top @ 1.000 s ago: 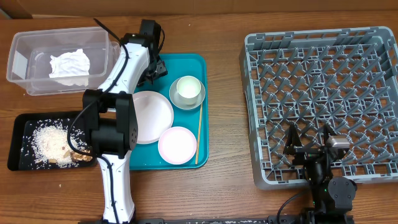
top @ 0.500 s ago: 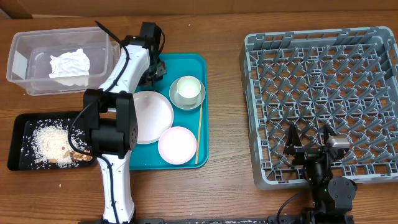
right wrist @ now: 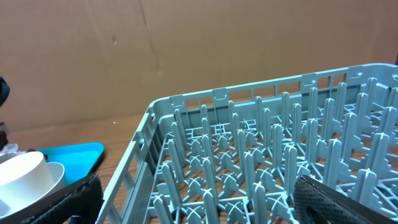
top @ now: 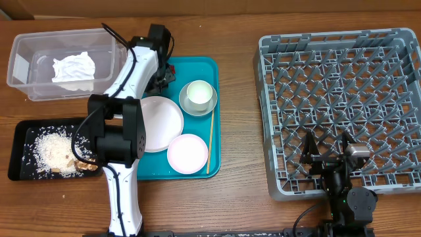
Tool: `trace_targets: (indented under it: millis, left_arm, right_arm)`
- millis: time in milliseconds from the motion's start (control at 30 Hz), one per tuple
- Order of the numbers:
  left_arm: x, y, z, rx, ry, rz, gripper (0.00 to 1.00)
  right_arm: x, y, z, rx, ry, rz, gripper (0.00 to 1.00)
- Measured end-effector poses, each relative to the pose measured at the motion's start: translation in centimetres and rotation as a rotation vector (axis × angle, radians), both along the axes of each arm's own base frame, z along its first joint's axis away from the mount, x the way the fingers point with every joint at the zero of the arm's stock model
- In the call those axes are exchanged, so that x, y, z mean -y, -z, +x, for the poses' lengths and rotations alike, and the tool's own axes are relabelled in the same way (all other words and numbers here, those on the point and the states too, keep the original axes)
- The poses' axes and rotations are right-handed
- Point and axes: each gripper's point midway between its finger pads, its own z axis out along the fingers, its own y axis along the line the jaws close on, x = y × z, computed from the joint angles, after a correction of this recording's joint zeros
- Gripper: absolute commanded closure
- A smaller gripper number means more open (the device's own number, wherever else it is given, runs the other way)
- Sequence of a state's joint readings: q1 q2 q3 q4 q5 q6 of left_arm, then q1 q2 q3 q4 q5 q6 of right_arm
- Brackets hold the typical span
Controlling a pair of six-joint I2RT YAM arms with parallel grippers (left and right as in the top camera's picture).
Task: Sort waste into correct bins and load items into the dishwasher
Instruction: 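Grasp the second white tissue near the red wrapper with the left gripper, then drop the second tissue into the clear plastic bin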
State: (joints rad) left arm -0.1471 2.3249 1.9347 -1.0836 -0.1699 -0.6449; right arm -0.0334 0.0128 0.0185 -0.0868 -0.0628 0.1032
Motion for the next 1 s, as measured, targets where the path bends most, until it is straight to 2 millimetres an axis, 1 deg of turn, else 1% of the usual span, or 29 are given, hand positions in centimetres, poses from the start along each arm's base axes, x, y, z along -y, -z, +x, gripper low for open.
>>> trace_targets:
  millis: [100,200,300,333,400,467,533,633,733,1000]
  left_arm:
    - [0.1,-2.1,1.0,0.029,0.016,-0.002,0.96]
    - [0.3,-4.7,1.7,0.059,0.028,-0.006,0.96]
    - [0.5,-8.0,2.3,0.107,0.043,-0.01,0.96]
    - [0.6,-8.8,2.5,0.126,0.048,-0.012,0.96]
    - [0.7,-11.2,3.3,0.189,0.048,-0.019,0.96]
    - [0.5,-13.2,3.9,0.248,0.045,-0.019,0.96]
    - [-0.1,-15.0,4.5,0.304,0.034,-0.008,0.96]
    - [-1.5,-16.3,5.4,0.358,0.01,0.012,0.96]
    - [-3.6,-16.5,5.8,0.372,-0.017,0.03,0.96]
    - [-10.4,-16.9,6.0,0.398,-0.136,0.076,0.96]
  right_arm:
    - [0.0,0.0,0.0,0.0,0.0,0.0,0.0]
    - [0.0,0.0,0.0,0.0,0.0,0.0,0.0]
    - [0.0,0.0,0.0,0.0,0.0,0.0,0.0]
    - [0.0,0.0,0.0,0.0,0.0,0.0,0.0]
    - [0.0,0.0,0.0,0.0,0.0,0.0,0.0]
    - [0.0,0.0,0.0,0.0,0.0,0.0,0.0]
    - [0.0,0.0,0.0,0.0,0.0,0.0,0.0]
    - [0.0,0.0,0.0,0.0,0.0,0.0,0.0]
    - [0.0,0.0,0.0,0.0,0.0,0.0,0.0]
    - [0.0,0.0,0.0,0.0,0.0,0.0,0.0]
